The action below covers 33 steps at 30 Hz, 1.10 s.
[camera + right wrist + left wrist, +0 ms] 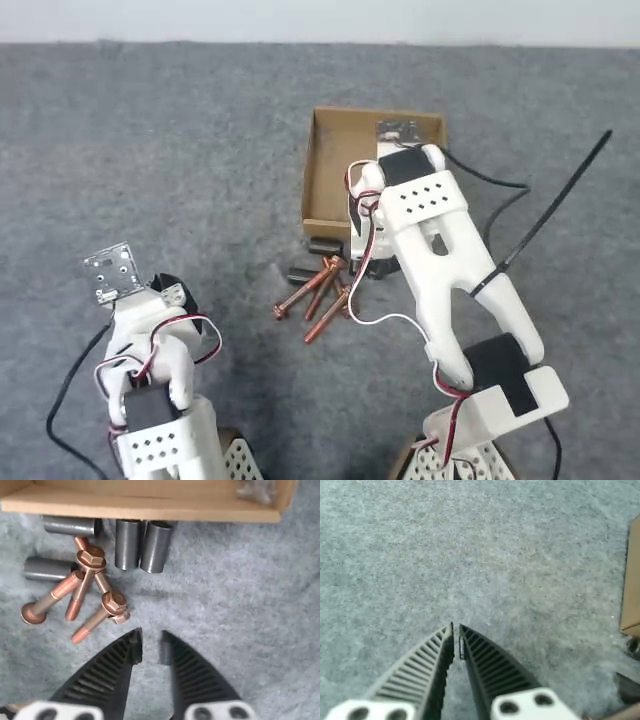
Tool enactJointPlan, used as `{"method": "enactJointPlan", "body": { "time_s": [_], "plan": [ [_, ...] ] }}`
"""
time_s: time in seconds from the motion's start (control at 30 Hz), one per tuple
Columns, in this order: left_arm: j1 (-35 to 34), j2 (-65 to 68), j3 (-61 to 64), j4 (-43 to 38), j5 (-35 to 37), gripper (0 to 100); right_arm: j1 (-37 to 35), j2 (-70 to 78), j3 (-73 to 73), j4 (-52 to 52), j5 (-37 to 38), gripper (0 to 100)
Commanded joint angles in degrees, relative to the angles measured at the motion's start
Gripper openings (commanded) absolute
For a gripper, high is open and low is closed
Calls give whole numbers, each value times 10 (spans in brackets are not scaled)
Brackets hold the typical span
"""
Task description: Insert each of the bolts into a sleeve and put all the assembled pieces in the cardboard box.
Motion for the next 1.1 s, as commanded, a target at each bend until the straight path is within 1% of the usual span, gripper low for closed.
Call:
{"method": "enactJointPlan", "body": {
  "time_s": [0.0, 0.13, 0.3, 0.67, 0.9, 1.07],
  "plan": [
    [-4, -6, -7, 2, -6, 10, -3, -36, 6, -7, 26, 133],
    [-3, -6, -7, 2, -6, 10, -2, -35, 32, -27, 27, 139],
    [-3, -6, -7, 2, -6, 10, -3, -36, 87, -120, 26, 138],
    [-2, -6, -7, 2, -6, 10, -7, -35, 176, -290, 25, 138],
    [-2, -6, -7, 2, -7, 10, -6, -35, 214, -344, 25, 137],
    [-2, -6, -7, 2, -20, 10, 4, -14, 244, -406, 26, 137]
  ]
}}
